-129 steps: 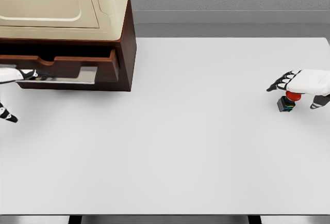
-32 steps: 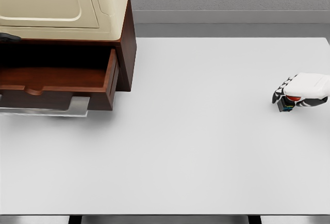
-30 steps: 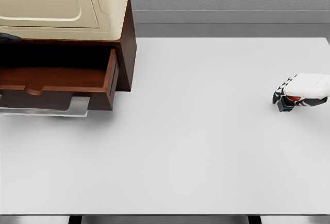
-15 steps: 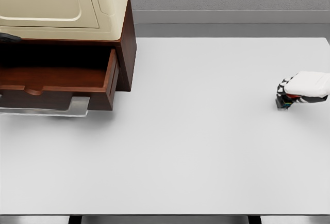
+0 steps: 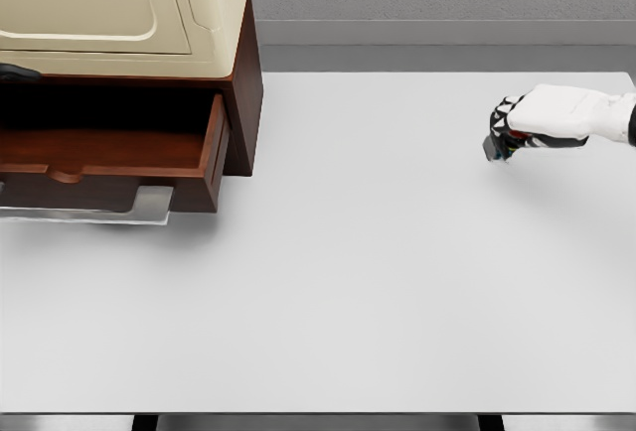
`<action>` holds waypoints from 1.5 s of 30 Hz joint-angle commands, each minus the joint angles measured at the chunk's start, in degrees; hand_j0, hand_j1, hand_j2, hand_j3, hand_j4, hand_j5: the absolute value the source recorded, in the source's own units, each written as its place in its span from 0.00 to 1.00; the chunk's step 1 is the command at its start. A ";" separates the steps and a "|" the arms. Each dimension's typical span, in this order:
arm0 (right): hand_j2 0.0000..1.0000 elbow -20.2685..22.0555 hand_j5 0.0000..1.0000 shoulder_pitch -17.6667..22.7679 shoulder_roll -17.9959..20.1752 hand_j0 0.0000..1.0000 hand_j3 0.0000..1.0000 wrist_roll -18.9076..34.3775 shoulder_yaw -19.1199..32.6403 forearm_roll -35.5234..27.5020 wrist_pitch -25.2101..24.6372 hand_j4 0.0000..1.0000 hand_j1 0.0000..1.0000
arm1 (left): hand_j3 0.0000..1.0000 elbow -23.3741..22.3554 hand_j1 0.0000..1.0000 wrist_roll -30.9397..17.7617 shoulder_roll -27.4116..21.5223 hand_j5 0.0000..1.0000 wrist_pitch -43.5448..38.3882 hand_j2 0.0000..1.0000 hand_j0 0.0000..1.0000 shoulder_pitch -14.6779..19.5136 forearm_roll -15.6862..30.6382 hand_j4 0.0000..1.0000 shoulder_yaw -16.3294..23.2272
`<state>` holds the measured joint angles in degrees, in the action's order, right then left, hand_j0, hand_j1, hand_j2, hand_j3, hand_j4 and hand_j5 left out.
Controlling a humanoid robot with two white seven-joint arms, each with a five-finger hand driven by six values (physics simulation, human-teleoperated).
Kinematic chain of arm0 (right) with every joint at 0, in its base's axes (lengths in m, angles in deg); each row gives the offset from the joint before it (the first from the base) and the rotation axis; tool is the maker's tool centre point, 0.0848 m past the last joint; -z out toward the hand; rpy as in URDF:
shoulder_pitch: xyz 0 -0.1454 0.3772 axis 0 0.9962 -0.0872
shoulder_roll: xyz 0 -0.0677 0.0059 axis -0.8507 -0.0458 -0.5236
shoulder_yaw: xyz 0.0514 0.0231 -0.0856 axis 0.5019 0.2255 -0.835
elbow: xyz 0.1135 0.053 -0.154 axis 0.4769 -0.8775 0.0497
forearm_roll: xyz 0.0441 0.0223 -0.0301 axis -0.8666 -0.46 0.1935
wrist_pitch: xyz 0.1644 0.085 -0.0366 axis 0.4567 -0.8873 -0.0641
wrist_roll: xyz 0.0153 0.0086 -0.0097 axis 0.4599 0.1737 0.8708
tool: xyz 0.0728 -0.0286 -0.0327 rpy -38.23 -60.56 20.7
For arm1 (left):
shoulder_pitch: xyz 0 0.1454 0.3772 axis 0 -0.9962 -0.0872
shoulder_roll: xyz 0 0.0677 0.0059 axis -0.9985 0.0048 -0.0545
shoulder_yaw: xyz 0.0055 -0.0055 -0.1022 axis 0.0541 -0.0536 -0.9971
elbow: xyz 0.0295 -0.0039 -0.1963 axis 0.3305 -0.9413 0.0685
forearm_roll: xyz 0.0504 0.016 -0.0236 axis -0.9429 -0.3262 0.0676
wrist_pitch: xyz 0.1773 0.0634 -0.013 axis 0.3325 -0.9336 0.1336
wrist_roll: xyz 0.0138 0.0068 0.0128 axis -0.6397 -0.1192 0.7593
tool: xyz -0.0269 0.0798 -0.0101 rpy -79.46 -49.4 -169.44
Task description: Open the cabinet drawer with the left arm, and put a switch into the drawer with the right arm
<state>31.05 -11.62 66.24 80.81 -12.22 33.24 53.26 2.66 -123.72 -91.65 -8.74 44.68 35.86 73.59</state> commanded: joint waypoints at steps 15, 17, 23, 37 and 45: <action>0.26 0.29 0.26 -6.94 -10.35 0.26 0.26 -0.08 -6.22 -0.31 -0.21 0.26 0.26 | 1.00 -0.03 1.00 0.02 -0.17 1.00 -0.16 1.00 1.00 0.00 0.46 1.00 -0.12; 0.26 0.47 0.26 -7.65 -10.70 0.26 0.26 -0.08 -7.01 -0.40 -0.21 0.26 0.26 | 1.00 -0.03 1.00 0.02 -0.08 1.00 -0.16 1.00 1.00 0.00 0.46 1.00 -0.12; 0.27 6.00 0.27 -10.28 -12.90 0.27 0.27 -0.08 -10.00 -0.58 -0.21 0.27 0.27 | 1.00 -0.11 1.00 0.02 -0.17 1.00 -0.16 1.00 1.00 0.00 0.46 1.00 -0.12; 0.27 7.06 0.27 -20.48 -20.46 0.27 0.27 -0.08 -20.28 -1.63 -0.21 0.27 0.27 | 1.00 -0.11 1.00 0.02 -0.17 1.00 -0.16 1.00 1.00 0.00 0.46 1.00 -0.12; 0.27 9.87 0.27 -24.08 -24.42 0.27 0.27 -0.08 -23.00 -2.60 -0.21 0.27 0.27 | 1.00 -0.11 1.00 0.02 -0.08 1.00 -0.16 1.00 1.00 0.00 0.46 1.00 -0.21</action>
<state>39.97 -36.14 42.68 80.82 -34.57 31.50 53.27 2.54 -123.71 -91.67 -8.75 44.67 35.86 73.52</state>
